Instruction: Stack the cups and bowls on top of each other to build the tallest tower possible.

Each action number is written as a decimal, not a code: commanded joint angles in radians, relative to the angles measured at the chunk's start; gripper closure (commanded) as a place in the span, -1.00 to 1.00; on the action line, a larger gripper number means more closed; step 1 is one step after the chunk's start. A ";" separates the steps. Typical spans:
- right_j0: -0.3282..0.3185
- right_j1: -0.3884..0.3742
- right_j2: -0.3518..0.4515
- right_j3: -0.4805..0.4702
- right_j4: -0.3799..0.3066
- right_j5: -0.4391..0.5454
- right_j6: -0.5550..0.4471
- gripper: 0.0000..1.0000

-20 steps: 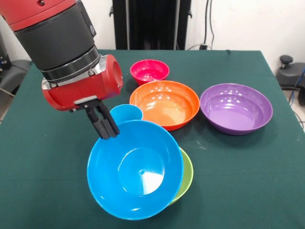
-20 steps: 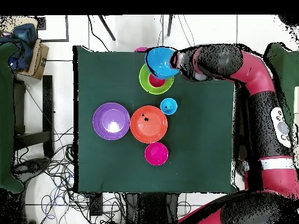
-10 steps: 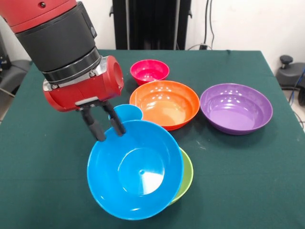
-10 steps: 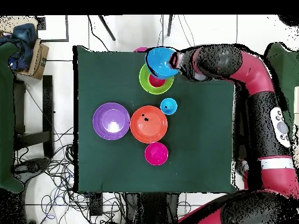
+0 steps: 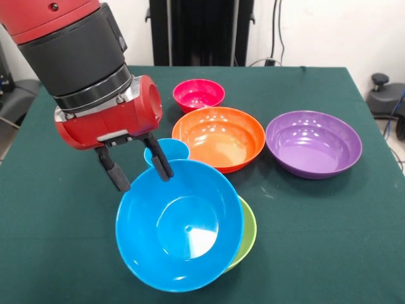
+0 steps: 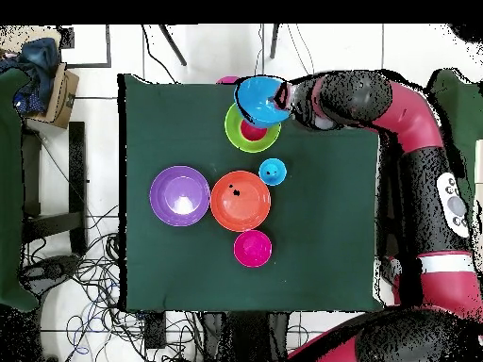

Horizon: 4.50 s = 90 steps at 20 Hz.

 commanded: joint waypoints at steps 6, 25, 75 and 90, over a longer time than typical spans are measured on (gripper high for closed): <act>0.068 0.115 -0.105 -0.114 -0.171 0.082 -0.268 -1.00; 0.093 0.246 -0.096 -0.246 -0.228 0.072 -0.270 1.00; 0.079 -0.076 -0.054 0.012 -0.110 -0.235 -0.050 1.00; 0.083 -0.088 -0.080 0.099 -0.139 -0.477 -0.038 1.00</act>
